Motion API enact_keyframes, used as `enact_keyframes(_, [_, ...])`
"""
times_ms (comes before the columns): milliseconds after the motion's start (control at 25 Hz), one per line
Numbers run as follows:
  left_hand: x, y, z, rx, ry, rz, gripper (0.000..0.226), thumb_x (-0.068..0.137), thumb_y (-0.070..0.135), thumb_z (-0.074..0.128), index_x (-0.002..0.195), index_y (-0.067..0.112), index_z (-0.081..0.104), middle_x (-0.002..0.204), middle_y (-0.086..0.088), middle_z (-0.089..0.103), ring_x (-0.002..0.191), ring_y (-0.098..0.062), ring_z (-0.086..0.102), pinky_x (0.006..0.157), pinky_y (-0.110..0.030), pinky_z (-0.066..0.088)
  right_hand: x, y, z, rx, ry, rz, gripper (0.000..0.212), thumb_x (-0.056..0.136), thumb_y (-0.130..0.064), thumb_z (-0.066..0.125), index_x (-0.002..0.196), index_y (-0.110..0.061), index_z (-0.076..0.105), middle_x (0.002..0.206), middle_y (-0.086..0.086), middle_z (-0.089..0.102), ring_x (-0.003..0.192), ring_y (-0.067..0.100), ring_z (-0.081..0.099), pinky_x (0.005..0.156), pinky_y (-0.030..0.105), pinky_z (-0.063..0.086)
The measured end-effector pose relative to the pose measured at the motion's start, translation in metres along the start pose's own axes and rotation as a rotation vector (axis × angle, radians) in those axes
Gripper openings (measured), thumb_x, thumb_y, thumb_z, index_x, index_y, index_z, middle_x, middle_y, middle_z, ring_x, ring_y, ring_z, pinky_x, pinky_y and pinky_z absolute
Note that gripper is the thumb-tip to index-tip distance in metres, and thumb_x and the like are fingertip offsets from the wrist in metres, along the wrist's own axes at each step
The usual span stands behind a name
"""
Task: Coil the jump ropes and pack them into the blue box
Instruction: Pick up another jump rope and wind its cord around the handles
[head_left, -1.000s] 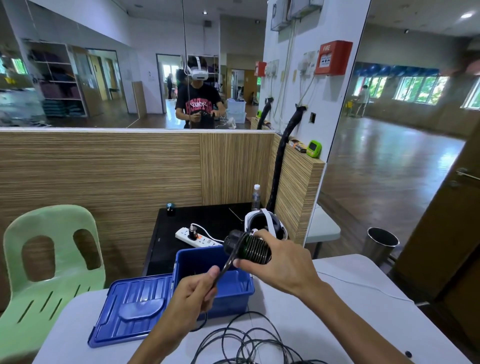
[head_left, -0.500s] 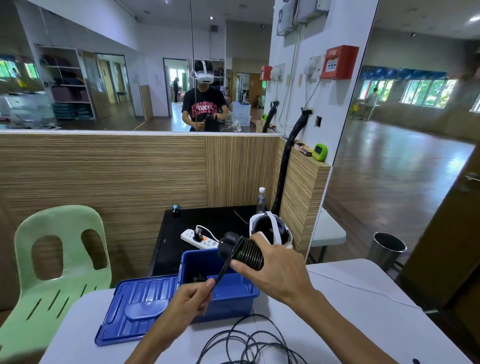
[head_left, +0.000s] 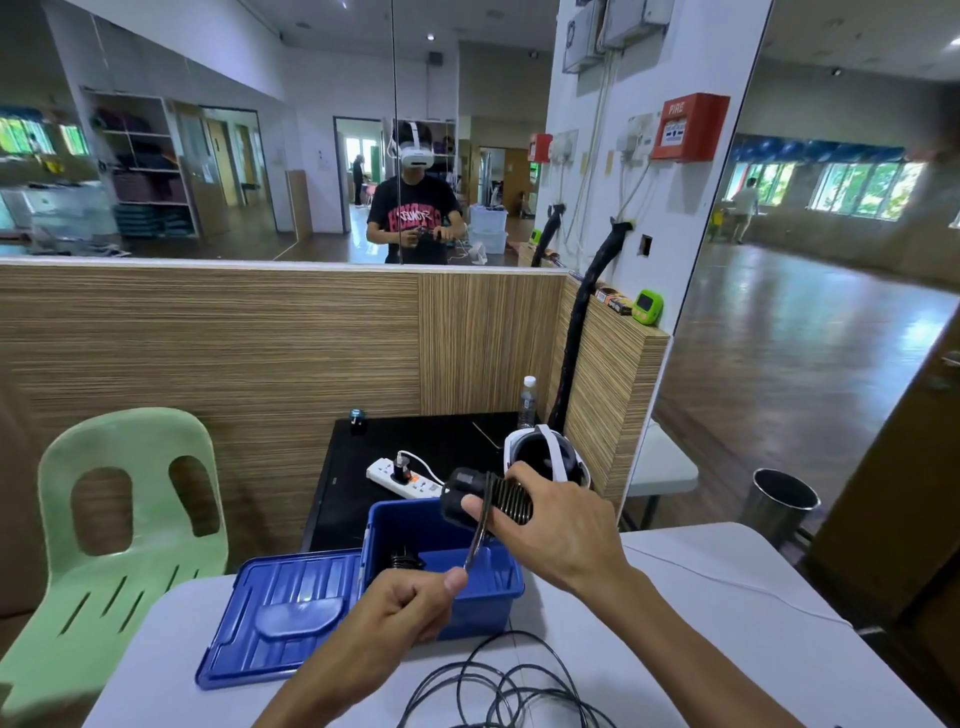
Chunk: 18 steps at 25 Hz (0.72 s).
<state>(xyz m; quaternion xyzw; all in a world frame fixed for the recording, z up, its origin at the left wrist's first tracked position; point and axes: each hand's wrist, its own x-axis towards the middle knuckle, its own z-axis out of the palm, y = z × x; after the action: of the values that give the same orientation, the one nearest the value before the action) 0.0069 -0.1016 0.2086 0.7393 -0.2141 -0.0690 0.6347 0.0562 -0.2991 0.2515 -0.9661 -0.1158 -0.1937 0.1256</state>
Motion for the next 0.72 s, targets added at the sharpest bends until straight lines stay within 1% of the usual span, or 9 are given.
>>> enact_keyframes(120, [0.001,-0.019,-0.009,-0.001,0.004,-0.056,0.060,0.080,0.067,0.054,0.056,0.016,0.033,0.056,0.001,0.028,0.055,-0.014,0.023,0.054,-0.022,0.025,0.001,-0.002,0.001,-0.004,0.025,0.005,0.075,0.074,-0.093,0.015,0.103,-0.033,0.049,0.069,-0.004,0.063,0.065,0.013,0.060,0.062,0.030,0.050])
enact_keyframes(200, [0.007,-0.035,-0.014,-0.012,0.000,-0.120,0.067,0.075,0.073,0.057,0.058,0.011,0.034,0.058,-0.001,0.029,0.056,-0.015,0.024,0.055,-0.024,0.025,-0.001,-0.008,0.001,0.007,0.024,0.011,0.072,0.075,-0.091,0.017,0.101,-0.032,0.048,0.068,-0.005,0.061,0.064,0.013,0.058,0.061,0.030,0.049])
enact_keyframes(280, [0.015,-0.047,-0.020,-0.046,-0.016,-0.163,0.066,0.073,0.073,0.060,0.060,0.013,0.037,0.059,0.000,0.031,0.056,-0.014,0.025,0.055,-0.024,0.024,-0.006,-0.014,0.004,0.028,0.032,-0.008,0.070,0.075,-0.091,0.019,0.100,-0.032,0.048,0.068,-0.006,0.061,0.064,0.011,0.058,0.061,0.029,0.049])
enact_keyframes(440, [0.030,-0.049,-0.038,0.051,-0.104,-0.237,0.044,0.080,0.057,0.064,0.058,0.021,0.053,0.058,0.005,0.042,0.055,-0.007,0.035,0.056,-0.017,0.032,-0.012,-0.016,0.007,0.085,0.033,-0.057,0.067,0.075,-0.091,0.028,0.098,-0.032,0.049,0.075,-0.008,0.063,0.067,0.008,0.059,0.060,0.028,0.050])
enact_keyframes(520, [0.044,-0.043,-0.054,0.123,-0.192,-0.293,0.035,0.078,0.044,0.074,0.066,0.013,0.064,0.064,-0.001,0.051,0.061,-0.010,0.043,0.062,-0.020,0.040,-0.014,-0.014,0.006,0.089,-0.001,-0.134,0.067,0.073,-0.092,0.030,0.100,-0.034,0.049,0.078,-0.010,0.064,0.069,0.006,0.059,0.060,0.026,0.049])
enact_keyframes(600, [0.065,-0.030,-0.070,0.294,-0.354,-0.309,0.025,0.078,0.022,0.076,0.080,-0.001,0.066,0.073,-0.007,0.059,0.069,-0.015,0.051,0.073,-0.031,0.045,-0.016,-0.013,0.006,0.062,-0.056,-0.224,0.069,0.071,-0.094,0.033,0.101,-0.034,0.049,0.079,-0.009,0.064,0.070,0.008,0.059,0.061,0.028,0.049])
enact_keyframes(640, [0.077,-0.020,-0.075,0.445,-0.451,-0.293,0.013,0.081,0.011,0.072,0.082,-0.001,0.066,0.075,-0.006,0.061,0.071,-0.013,0.053,0.074,-0.034,0.046,-0.017,-0.013,0.006,0.041,-0.079,-0.259,0.069,0.070,-0.094,0.035,0.101,-0.033,0.049,0.079,-0.008,0.064,0.070,0.010,0.058,0.060,0.030,0.046])
enact_keyframes(680, [0.089,-0.010,-0.079,0.625,-0.542,-0.270,0.005,0.083,0.006,0.067,0.083,0.002,0.066,0.076,-0.005,0.063,0.071,-0.011,0.054,0.074,-0.033,0.046,-0.018,-0.014,0.006,0.017,-0.095,-0.288,0.070,0.070,-0.094,0.035,0.101,-0.033,0.048,0.079,-0.008,0.064,0.070,0.011,0.057,0.058,0.031,0.043])
enact_keyframes(720, [0.100,0.001,-0.080,0.791,-0.609,-0.254,0.003,0.084,0.006,0.063,0.084,0.006,0.066,0.078,-0.006,0.064,0.071,-0.010,0.053,0.073,-0.032,0.045,-0.018,-0.014,0.006,-0.010,-0.103,-0.308,0.070,0.070,-0.094,0.034,0.101,-0.033,0.047,0.078,-0.007,0.063,0.069,0.012,0.056,0.056,0.032,0.039])
